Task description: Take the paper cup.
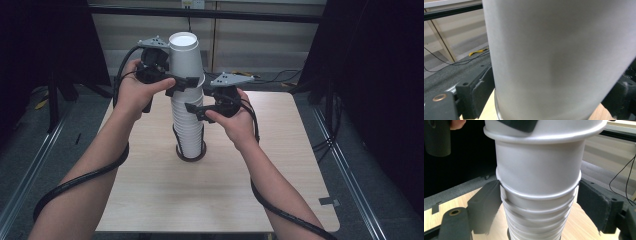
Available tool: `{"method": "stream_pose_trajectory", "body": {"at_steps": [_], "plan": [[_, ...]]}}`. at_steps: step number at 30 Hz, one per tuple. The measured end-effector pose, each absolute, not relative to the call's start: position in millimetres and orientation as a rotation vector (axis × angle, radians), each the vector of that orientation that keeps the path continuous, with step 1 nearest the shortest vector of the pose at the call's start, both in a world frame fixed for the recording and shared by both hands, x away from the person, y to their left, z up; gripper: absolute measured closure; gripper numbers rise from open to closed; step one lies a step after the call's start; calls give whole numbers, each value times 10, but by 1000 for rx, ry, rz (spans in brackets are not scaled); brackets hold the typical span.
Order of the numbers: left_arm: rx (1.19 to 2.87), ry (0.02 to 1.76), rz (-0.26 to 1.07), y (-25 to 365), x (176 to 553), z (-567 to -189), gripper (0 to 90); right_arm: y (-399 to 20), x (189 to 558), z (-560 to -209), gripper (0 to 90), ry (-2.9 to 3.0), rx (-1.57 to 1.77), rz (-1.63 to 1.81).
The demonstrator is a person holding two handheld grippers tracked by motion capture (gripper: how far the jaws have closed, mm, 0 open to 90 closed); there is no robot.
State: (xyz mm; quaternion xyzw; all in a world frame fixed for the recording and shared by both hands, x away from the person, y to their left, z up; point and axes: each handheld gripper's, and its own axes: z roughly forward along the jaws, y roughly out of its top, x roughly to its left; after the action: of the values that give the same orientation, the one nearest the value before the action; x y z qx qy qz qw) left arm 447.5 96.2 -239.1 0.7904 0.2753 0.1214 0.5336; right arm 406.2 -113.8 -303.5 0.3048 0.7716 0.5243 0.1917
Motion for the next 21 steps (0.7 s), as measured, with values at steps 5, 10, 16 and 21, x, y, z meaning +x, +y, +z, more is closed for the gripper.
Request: {"method": "stream_pose_trajectory", "body": {"at_steps": [5,10,16,21], "plan": [[1877,655,294,986,4472,-2338,104,-1147,4062,-3045,193,2167,846,1473],[1870,643,305,1010,4467,-2277,104,-1147,4066,-3042,192,2170,845,1471],[1845,632,296,1010,4440,-2206,113,-1146,4059,-3051,193,2171,848,1468],[1832,622,304,1021,4424,-2128,114,-1145,4057,-3053,193,2170,842,1465]]}}
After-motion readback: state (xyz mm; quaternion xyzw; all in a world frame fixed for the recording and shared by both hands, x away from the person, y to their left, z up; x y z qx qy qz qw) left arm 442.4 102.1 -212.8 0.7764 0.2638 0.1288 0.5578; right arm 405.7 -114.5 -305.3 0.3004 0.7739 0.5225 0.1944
